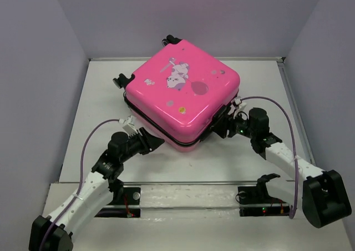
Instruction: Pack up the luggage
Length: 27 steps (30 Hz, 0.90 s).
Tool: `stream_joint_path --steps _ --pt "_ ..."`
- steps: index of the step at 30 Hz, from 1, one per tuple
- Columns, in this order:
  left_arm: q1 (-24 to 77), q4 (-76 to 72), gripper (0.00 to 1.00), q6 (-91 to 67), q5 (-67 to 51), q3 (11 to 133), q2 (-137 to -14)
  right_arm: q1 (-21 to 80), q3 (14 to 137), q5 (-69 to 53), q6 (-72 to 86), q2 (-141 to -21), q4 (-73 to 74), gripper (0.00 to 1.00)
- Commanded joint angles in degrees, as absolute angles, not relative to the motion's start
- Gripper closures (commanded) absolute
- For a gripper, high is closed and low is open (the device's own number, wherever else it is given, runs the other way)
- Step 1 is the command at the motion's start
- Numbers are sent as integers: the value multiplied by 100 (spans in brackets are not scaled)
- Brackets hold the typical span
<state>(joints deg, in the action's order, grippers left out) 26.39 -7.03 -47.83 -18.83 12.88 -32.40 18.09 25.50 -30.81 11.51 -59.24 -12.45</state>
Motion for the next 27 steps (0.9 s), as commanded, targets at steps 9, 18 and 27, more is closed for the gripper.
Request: stream_joint_path --steps 9,18,27 --pt "3313 -1749 53 -4676 -1732 1239 -4113 1846 2777 -4526 870 -6889 -2697 39" --pt "3551 -2100 54 -4667 -1609 1415 -4553 2224 2690 -4202 984 -7058 -2900 77" --pt "3718 -2566 54 -4667 -1512 1792 -5140 3082 2365 -2746 1292 -6409 -2761 93"
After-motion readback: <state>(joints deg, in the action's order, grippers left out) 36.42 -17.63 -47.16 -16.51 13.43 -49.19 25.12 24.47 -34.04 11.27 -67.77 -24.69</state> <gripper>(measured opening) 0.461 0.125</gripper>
